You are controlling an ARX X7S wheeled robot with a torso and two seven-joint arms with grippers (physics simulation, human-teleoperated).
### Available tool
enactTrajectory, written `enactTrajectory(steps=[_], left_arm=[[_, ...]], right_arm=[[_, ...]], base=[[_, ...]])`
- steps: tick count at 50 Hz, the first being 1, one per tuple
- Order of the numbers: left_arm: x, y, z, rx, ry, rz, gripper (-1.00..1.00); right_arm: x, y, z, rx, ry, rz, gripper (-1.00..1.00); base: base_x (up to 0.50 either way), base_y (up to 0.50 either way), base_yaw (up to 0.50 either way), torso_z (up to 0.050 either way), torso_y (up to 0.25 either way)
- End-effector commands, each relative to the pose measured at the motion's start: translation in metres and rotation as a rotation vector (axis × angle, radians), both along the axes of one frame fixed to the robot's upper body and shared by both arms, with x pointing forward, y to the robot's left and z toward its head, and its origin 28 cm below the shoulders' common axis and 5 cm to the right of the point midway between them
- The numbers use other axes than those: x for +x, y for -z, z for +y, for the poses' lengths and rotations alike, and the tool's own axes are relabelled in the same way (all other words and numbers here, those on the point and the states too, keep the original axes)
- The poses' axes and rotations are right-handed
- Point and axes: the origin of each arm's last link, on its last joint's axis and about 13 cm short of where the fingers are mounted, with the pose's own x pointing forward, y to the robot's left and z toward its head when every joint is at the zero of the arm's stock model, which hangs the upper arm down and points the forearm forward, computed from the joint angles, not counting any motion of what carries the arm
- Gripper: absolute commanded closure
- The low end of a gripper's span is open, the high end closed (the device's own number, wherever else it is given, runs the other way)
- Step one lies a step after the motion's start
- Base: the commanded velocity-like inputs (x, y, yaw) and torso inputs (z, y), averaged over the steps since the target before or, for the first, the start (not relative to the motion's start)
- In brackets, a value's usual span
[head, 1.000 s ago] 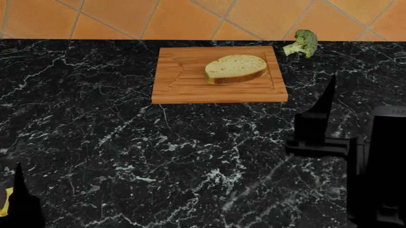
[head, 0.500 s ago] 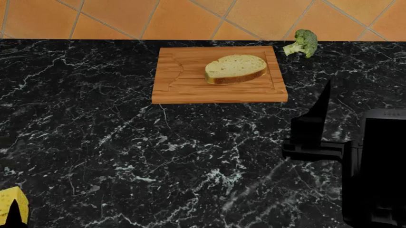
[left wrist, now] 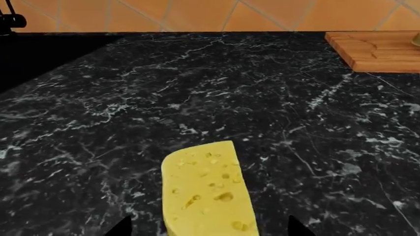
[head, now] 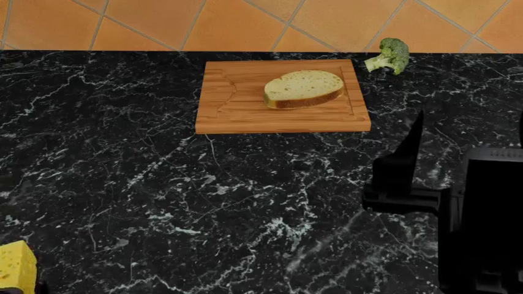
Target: Pick up the wedge of cheese and place it on the slice of bread to prepare a simple cheese on bread dish.
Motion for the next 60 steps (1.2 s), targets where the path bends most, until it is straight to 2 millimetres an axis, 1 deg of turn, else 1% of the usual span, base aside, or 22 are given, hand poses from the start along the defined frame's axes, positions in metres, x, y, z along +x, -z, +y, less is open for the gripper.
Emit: enactTrajectory(steps=[1,6,7,8,15,21,28,34,35,49,51,53,60], left_arm=[[0.001,0.008,-0.007,0.033,0.005,0.025,-1.0],[0.001,0.01,-0.007,0.031,0.007,0.027,-1.0],[0.001,0.012,-0.005,0.023,0.0,0.028,-1.0],[0.001,0.013,-0.005,0.02,0.0,0.029,-1.0],[0.0,0.016,-0.001,0.013,-0.021,0.03,-1.0],[-0.001,0.017,-0.001,0.012,-0.022,0.033,-1.0],[0.0,0.026,-0.003,-0.002,-0.009,0.06,-1.0],[-0.001,0.027,-0.002,0.004,-0.017,0.074,-1.0],[-0.002,0.028,-0.002,-0.006,-0.016,0.08,1.0],[-0.003,0.025,-0.002,0.021,-0.036,0.083,1.0],[-0.003,0.02,-0.003,0.024,-0.027,0.067,1.0],[-0.004,0.009,-0.003,0.033,-0.015,0.032,1.0],[0.001,-0.018,-0.003,0.053,0.017,-0.047,1.0]], right_arm=[[-0.001,-0.001,0.0,0.005,-0.002,0.004,-1.0],[0.0,-0.002,0.0,0.004,-0.004,0.005,-1.0],[0.0,0.003,0.001,0.002,-0.006,0.005,-1.0],[0.0,0.004,0.001,0.002,-0.006,0.006,-1.0],[0.0,0.003,0.002,-0.003,-0.01,0.011,-1.0],[0.001,0.004,0.003,-0.003,-0.015,0.014,-1.0],[0.0,0.006,0.002,-0.001,-0.012,0.015,-1.0],[-0.001,0.007,0.001,0.001,-0.008,0.016,-1.0],[-0.001,0.007,0.002,0.002,-0.009,0.015,-1.0],[-0.001,0.009,0.002,0.004,-0.008,0.023,-1.0],[-0.001,0.009,0.002,0.004,-0.008,0.024,-1.0],[-0.001,0.008,0.001,0.004,-0.007,0.021,-1.0],[-0.003,0.007,0.001,0.004,-0.006,0.012,-1.0]], base=[[0.0,0.0,0.0,0.0,0.0],[0.0,0.0,0.0,0.0,0.0],[0.0,0.0,0.0,0.0,0.0],[0.0,0.0,0.0,0.0,0.0],[0.0,0.0,0.0,0.0,0.0],[0.0,0.0,0.0,0.0,0.0],[0.0,0.0,0.0,0.0,0.0],[0.0,0.0,0.0,0.0,0.0],[0.01,0.0,0.0,0.0,0.0],[0.0,0.0,0.0,0.0,0.0],[0.0,0.0,0.0,0.0,0.0],[0.0,0.0,0.0,0.0,0.0],[0.0,0.0,0.0,0.0,0.0]])
